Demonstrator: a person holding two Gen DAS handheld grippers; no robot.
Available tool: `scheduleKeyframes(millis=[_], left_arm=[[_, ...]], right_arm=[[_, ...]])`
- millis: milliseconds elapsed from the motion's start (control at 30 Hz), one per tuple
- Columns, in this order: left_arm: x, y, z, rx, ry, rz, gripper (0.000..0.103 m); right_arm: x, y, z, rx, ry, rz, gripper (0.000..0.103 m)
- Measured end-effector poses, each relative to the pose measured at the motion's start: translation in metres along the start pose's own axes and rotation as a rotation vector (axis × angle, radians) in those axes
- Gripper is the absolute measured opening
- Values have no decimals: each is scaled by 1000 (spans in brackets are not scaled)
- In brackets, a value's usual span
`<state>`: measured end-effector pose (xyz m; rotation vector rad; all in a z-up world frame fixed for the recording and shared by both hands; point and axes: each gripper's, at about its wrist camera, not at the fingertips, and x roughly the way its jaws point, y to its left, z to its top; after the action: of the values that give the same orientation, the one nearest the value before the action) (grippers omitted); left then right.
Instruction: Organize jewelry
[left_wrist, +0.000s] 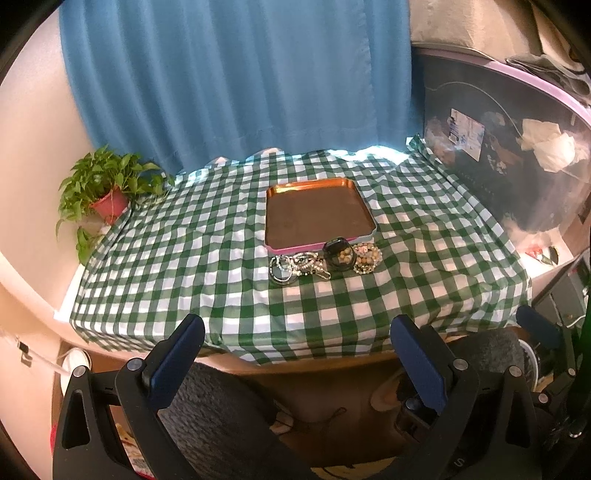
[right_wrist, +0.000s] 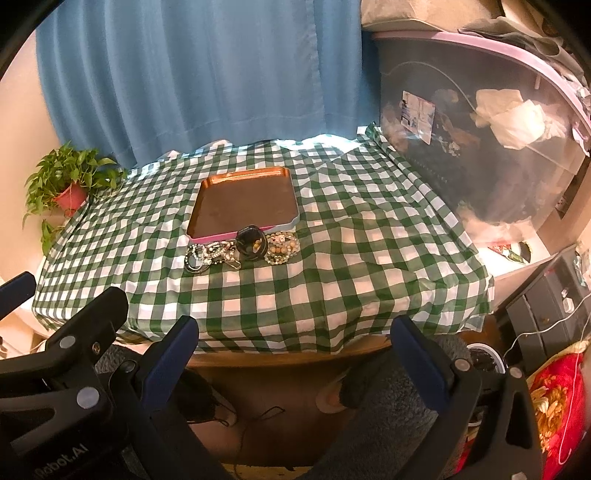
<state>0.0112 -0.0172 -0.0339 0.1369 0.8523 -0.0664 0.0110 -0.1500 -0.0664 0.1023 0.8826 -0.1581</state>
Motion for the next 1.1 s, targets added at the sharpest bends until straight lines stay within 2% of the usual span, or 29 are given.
scheduleKeyframes(millis=[433,767,867,1033,1067,1100], left_arm=[[8,9,-3,0,13,2,100],[64,10,-1,-28,56,-9,100],[84,12,-3,-57,31,-43,100],[125,24,-7,-36,-63,-206,100],[134,27,-5,-37,-67,-211,100],[145,30,-1,-51,-69,-184,100]], right_arm=[[13,1,-7,-11,22,16,103],[57,5,-2,-38,72,10,103],[73,8,0,-49,59,13,103],[104,13,0,-100,-25,29,103],[112,10,0,-103,-44,54,103],[121,6,2,-99,-56,95,103]])
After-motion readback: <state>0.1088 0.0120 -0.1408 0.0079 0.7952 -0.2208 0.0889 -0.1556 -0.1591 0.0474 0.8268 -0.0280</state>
